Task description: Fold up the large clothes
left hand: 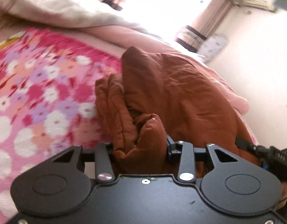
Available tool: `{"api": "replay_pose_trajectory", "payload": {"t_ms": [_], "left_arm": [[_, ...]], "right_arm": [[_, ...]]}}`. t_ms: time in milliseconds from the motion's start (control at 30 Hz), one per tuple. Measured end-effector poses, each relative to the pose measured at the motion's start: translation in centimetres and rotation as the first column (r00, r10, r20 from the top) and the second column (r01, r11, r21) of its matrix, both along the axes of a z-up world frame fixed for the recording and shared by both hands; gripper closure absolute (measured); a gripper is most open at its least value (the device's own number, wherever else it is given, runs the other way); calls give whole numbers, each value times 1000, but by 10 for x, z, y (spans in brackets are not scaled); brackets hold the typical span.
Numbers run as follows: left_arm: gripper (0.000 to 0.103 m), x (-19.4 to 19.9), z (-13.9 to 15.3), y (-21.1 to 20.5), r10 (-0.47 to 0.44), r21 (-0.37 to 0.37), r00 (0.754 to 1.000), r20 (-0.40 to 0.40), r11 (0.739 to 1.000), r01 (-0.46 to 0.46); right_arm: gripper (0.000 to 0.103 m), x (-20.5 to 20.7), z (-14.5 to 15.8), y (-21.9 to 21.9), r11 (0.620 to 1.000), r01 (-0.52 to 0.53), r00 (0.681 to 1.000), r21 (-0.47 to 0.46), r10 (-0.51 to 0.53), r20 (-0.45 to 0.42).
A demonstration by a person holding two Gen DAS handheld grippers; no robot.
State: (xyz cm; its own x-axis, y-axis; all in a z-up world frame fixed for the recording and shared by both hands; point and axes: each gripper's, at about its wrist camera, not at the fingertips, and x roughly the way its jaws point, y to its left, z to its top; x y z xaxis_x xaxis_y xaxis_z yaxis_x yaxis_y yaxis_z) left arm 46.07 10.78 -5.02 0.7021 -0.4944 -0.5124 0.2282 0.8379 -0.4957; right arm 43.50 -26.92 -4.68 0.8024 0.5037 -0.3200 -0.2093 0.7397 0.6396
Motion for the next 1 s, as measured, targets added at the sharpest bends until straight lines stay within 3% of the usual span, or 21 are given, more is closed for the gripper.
{"api": "replay_pose_trajectory", "payload": {"t_ms": [67,200,333,467,567,667,733,800,933,1000], "left_arm": [[67,-9,13,-17,-54,-15,998,22,998,55],[67,-30,21,-54,-128,29,991,44,992,126],[67,-52,10,-85,-191,36,981,37,981,190],[67,-77,-12,-118,-230,130,972,43,966,223],[66,-74,-47,-128,-204,145,978,-37,968,207],[62,-72,-66,-120,-178,91,983,-53,979,182],[58,-70,-65,-119,-167,82,984,-64,982,172],[55,-74,-61,-124,-159,128,986,-52,978,164],[47,-83,-46,-131,-127,225,991,-47,965,134],[47,-87,-39,-129,-117,232,992,-50,965,125]], "right_arm": [[52,-17,13,-9,1000,16,999,-17,-16,35],[53,-57,27,-27,998,53,997,-43,-51,60],[53,-103,23,-54,994,99,994,-47,-97,58],[53,-135,4,-76,992,121,992,-41,-120,25],[52,-138,-24,-91,995,102,994,-17,-103,-23],[49,-133,-59,-105,994,109,990,22,-107,-93],[45,-136,-74,-111,991,109,990,75,-102,-94],[42,-138,-79,-115,988,104,992,116,-94,-85],[38,-140,-75,-116,989,103,992,102,-95,-82],[35,-142,-69,-115,992,104,991,74,-97,-91]]}}
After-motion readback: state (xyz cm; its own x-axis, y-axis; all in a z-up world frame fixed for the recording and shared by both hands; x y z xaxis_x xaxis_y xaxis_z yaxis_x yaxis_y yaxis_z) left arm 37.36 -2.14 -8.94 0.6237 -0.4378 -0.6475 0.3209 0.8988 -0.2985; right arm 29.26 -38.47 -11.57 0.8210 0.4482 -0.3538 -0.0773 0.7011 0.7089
